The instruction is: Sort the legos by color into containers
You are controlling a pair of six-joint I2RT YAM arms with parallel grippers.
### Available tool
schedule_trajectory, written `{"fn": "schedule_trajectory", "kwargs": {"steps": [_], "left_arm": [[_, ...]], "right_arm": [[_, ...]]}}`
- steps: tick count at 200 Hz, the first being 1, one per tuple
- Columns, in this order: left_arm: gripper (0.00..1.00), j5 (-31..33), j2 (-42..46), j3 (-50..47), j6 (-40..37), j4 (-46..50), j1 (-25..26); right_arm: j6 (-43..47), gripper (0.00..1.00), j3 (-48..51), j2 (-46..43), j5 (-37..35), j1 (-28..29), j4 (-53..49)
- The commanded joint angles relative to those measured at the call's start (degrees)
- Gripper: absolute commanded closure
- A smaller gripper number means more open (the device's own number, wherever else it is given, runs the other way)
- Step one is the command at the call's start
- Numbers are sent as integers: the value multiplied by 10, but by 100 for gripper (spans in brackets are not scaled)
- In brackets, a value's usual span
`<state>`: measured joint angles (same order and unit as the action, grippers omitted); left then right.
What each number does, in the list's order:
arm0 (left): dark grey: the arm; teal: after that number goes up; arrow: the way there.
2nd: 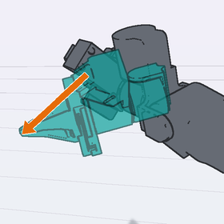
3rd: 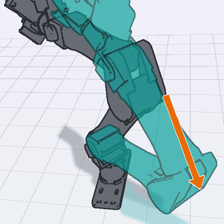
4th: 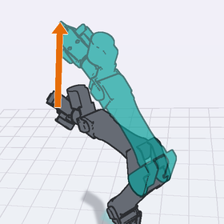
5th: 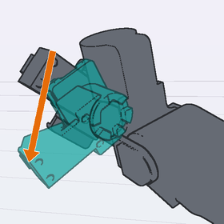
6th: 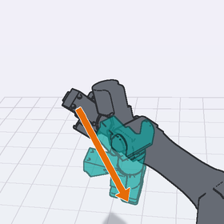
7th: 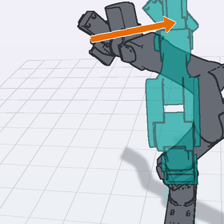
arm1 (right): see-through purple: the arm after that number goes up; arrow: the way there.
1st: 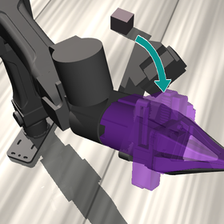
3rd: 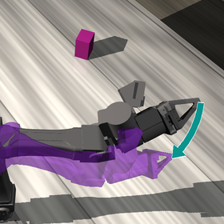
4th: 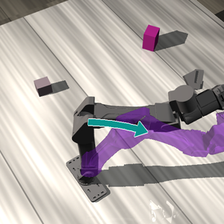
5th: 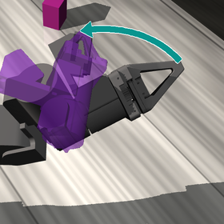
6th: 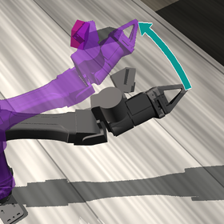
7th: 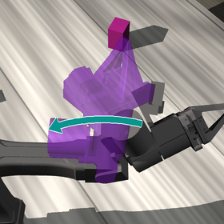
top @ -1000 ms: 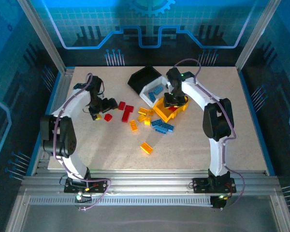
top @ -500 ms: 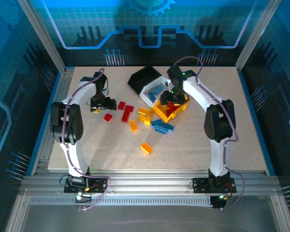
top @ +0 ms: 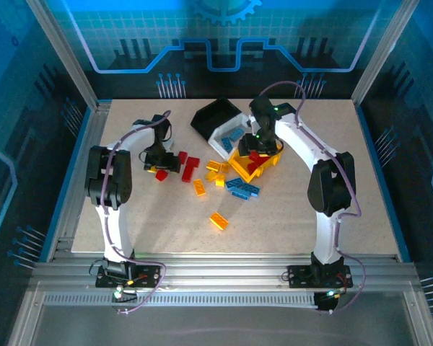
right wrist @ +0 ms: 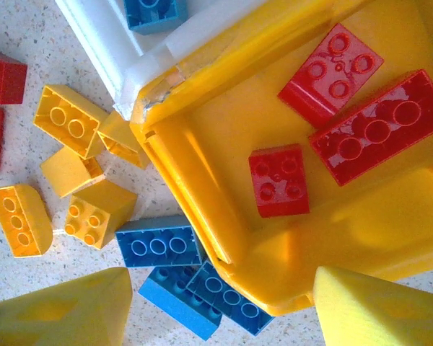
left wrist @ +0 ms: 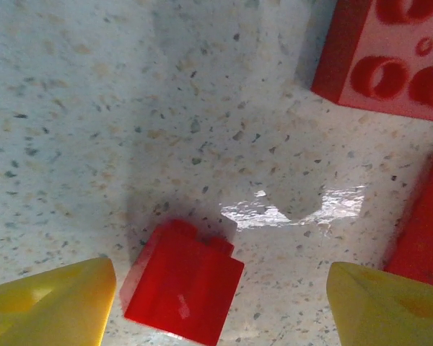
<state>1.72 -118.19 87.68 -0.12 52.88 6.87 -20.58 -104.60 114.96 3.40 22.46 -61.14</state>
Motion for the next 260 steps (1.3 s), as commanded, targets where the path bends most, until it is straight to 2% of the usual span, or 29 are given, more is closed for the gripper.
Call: {"fn": "schedule_trajectory", "kwargs": {"steps": [1, 23, 65, 98, 140, 175, 211, 236, 260], "left_arm": [[23, -1, -18, -10, -3, -7, -1], [25, 1, -17, -15, 4, -6, -1], [45, 8, -2, -51, 21, -8, 0], [48, 15, 4, -75, 29, -4, 0], [64, 15, 12, -80, 35, 0, -1], [67, -5, 41, -88, 48, 11, -1], [68, -74, 107, -90, 97, 28, -5], [67, -187, 150, -81, 171, 14, -1], [67, -280, 180, -84, 281, -58, 21]], "right_arm": [[-10, 31, 1, -30, -8, 10, -22], [-15, 32, 8, -39, -13, 15, -22], [-27, 32, 35, -53, -16, 20, -7], [-29, 32, 38, -53, -17, 26, -3], [-27, 32, 30, -55, -21, 31, -6], [-29, 32, 39, -75, -27, 32, -4], [-36, 32, 73, -127, -27, 26, 12], [-60, 31, 155, -196, 1, 15, 61], [-92, 31, 240, -266, 22, 5, 109]]}}
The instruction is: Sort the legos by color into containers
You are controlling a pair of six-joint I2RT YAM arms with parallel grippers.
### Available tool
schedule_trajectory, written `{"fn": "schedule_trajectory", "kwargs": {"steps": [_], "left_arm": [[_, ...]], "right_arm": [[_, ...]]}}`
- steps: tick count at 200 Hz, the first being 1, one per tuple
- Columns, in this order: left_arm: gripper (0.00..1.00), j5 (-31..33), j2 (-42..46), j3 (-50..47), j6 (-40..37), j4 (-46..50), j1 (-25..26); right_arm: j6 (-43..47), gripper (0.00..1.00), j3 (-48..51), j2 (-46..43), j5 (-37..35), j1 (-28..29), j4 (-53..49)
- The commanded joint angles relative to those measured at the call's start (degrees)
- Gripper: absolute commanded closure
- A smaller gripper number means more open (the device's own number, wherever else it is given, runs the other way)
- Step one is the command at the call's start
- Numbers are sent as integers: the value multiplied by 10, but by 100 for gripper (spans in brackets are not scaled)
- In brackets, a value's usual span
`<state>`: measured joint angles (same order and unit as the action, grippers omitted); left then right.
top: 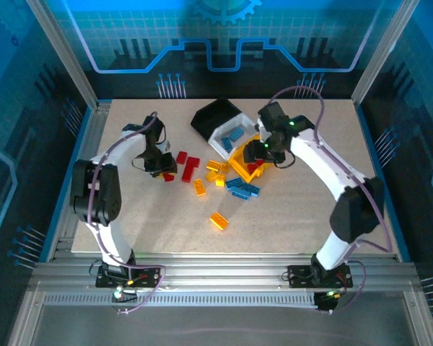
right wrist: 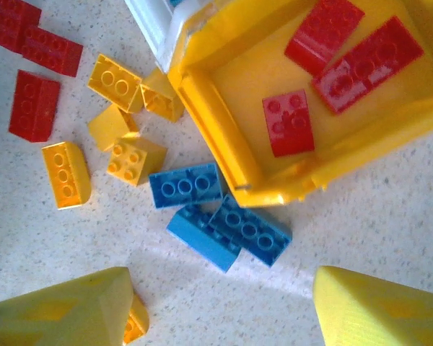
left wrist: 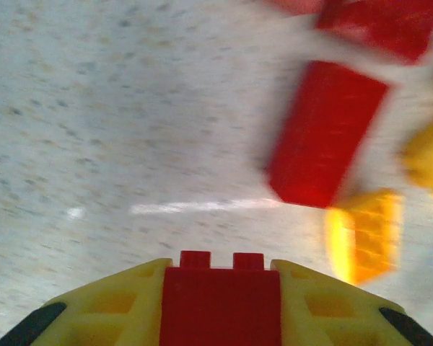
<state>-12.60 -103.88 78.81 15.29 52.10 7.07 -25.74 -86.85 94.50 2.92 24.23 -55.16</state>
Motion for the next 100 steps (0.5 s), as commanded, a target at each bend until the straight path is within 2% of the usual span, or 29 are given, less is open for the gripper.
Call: {"fn": "schedule_trajectory", "kwargs": {"steps": [1, 34, 66, 100], "left_arm": [[66, -140, 37, 5, 132, -55, 21], [66, -183, 10, 37, 261, -177, 107], [66, -174, -87, 149, 307, -217, 180], [66, -164, -176, 252, 335, -245, 216]], "right_arm": [[-41, 31, 67, -64, 27, -13, 50], [-59, 32, 140, -141, 29, -14, 82], [-72, 32, 191, -218, 26, -14, 105], [-91, 32, 245, -284, 41, -14, 120]]}}
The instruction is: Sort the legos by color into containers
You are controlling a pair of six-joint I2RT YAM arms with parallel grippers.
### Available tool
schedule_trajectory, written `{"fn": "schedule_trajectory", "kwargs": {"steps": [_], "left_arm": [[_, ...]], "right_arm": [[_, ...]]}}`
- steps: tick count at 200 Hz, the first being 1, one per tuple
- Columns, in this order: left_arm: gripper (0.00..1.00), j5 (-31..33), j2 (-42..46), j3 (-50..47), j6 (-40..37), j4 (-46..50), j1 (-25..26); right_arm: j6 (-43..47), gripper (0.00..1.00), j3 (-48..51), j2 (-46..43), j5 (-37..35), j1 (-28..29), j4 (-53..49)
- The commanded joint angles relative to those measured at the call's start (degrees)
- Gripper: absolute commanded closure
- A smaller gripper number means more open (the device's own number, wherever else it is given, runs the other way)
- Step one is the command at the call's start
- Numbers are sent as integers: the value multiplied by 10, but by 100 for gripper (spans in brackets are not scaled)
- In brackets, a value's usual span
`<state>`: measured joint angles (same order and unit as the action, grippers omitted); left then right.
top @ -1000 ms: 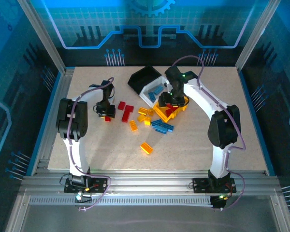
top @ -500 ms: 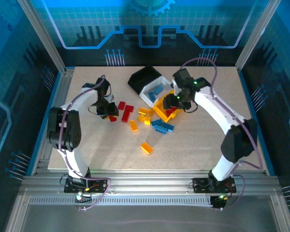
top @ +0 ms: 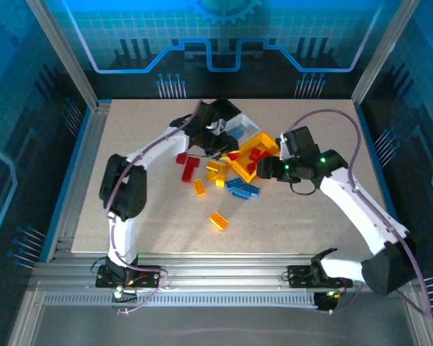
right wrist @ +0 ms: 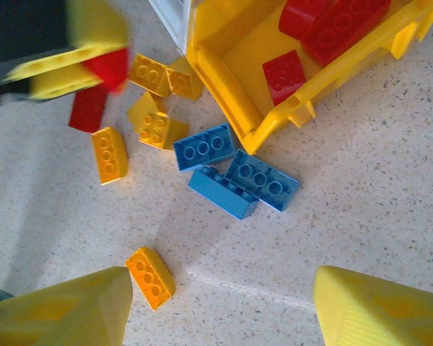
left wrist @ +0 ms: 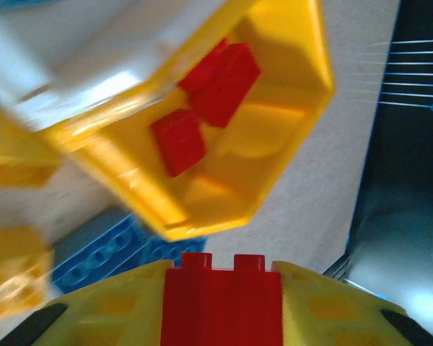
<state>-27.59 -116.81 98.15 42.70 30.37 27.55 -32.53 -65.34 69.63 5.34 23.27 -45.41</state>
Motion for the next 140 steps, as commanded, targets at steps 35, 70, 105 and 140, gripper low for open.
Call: {"fn": "schedule_trajectory", "kwargs": {"steps": [35, 70, 105, 140], "left_arm": [[63, 2, -116, 139, 62, -8, 35], [62, 17, -168, 211, 49, 33, 48], [55, 20, -184, 239, 44, 51, 52], [49, 22, -172, 239, 37, 62, 52]], "right_arm": [[-16, 31, 50, -65, 10, -5, 6], [2, 31, 42, -68, 7, -5, -15], [12, 31, 44, -73, 4, -7, -23], [11, 31, 46, -73, 5, -8, -19]]}}
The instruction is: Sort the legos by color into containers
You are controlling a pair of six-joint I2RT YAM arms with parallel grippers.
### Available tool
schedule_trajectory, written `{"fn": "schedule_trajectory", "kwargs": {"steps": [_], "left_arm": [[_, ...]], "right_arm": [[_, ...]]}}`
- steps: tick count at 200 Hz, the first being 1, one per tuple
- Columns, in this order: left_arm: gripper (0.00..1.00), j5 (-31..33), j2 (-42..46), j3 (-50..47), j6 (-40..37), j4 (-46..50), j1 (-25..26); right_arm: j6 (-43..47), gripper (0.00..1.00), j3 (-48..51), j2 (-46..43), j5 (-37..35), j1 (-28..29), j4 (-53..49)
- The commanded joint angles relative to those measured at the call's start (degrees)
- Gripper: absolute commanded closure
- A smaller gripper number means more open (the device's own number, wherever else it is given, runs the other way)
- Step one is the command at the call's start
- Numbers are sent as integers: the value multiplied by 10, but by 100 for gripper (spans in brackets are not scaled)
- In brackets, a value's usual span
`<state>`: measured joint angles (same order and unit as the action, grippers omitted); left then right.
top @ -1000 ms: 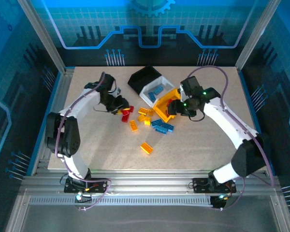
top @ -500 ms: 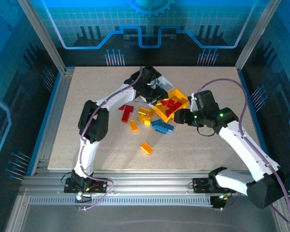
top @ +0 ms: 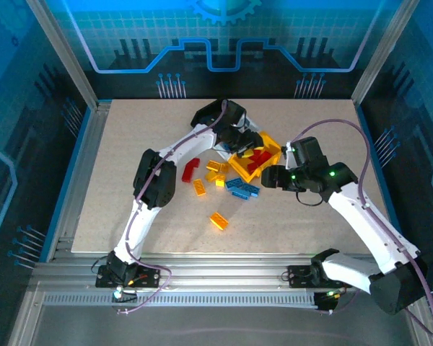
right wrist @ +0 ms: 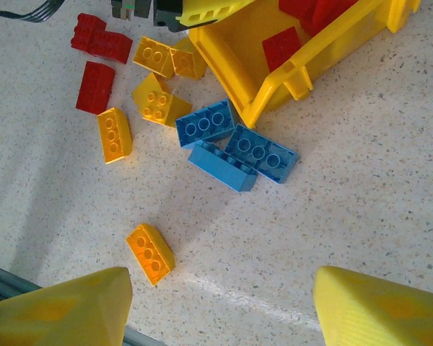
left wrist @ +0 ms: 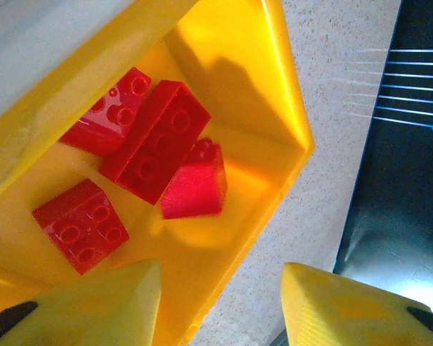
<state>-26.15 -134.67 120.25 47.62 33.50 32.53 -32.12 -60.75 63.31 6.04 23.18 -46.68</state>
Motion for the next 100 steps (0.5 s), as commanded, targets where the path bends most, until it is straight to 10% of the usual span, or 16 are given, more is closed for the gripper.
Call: {"fn": "schedule_trajectory", "kwargs": {"steps": [1, 100], "left_arm": [[49, 8, 8, 18, -13, 31, 2], [39, 205, 238, -190, -225, 215, -29]], "right_arm": [[7, 31, 0, -10, -2, -7, -6], [-13, 31, -11, 70, 39, 18, 37]]}}
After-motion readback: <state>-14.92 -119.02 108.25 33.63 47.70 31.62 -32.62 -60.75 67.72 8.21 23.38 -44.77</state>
